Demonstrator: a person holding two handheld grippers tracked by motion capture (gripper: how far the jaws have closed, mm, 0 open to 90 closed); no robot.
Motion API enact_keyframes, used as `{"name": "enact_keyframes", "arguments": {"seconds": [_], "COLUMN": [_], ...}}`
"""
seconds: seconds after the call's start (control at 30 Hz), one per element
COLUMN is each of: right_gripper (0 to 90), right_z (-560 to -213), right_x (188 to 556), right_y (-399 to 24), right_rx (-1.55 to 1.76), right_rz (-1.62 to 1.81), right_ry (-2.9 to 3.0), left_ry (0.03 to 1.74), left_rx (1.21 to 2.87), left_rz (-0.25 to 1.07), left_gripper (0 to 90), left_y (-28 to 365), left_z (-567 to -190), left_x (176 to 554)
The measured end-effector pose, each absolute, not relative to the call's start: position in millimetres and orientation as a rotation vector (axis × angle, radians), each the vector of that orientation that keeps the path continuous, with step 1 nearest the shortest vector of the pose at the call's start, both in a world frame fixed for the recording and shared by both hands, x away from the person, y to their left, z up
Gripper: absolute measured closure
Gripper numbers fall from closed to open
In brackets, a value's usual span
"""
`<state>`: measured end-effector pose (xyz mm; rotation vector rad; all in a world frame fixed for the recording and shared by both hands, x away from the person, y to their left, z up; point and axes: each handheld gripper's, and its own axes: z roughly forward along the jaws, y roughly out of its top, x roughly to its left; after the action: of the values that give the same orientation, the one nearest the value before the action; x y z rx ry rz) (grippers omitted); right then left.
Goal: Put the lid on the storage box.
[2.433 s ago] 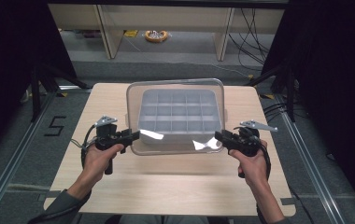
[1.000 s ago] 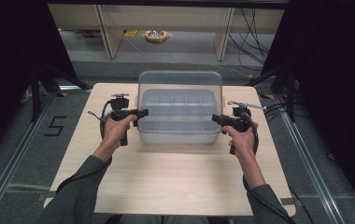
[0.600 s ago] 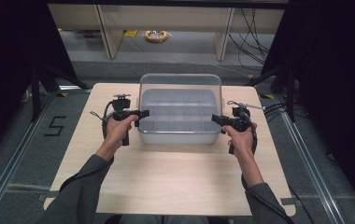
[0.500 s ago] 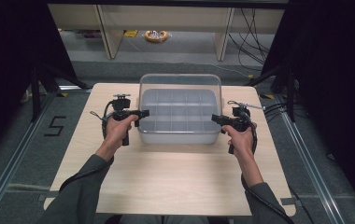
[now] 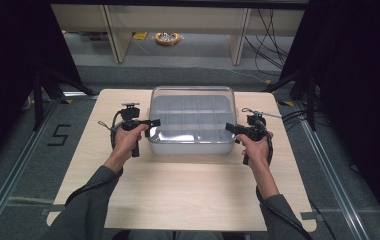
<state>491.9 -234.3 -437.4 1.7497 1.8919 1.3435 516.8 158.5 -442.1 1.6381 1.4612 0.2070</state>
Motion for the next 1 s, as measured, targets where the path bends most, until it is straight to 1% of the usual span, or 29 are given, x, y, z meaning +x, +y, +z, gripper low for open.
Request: {"name": "enact_keyframes", "arguments": {"seconds": [0.43,0.47,0.5,0.53,0.6,0.67,0.7,0.9,1.0], "right_gripper": [52.0,51.7,51.7,52.0,52.0,51.3,51.0,50.1,50.1], "right_z": [-440,-438,-441,-441,-443,-443,-442,-439,-436], "right_x": [496,494,496,496,496,497,495,495,495], "right_y": [-232,-228,-231,-231,-230,-229,-227,-226,-226], "right_rx": [1.718,1.783,1.718,1.737,1.719,1.733,1.797,1.773,1.785], "right_rz": [1.285,1.272,1.28,1.293,1.298,1.297,1.317,1.299,1.301], "right_ry": [1.899,1.886,1.907,1.906,1.908,1.902,1.874,1.886,1.889], "left_ry": [1.437,1.439,1.44,1.443,1.45,1.463,1.467,1.472,1.487], "left_rx": [1.667,1.667,1.668,1.678,1.68,1.659,1.649,1.654,1.669], "left_rz": [0.276,0.278,0.278,0.293,0.28,0.235,0.226,0.221,0.234], "left_gripper": [46.5,46.5,46.3,46.0,45.1,43.7,43.2,42.9,40.4], "left_y": [155,155,156,156,158,159,160,159,154], "left_z": [-442,-442,-442,-442,-446,-452,-453,-452,-450], "left_x": [515,514,514,514,514,515,514,515,515]}}
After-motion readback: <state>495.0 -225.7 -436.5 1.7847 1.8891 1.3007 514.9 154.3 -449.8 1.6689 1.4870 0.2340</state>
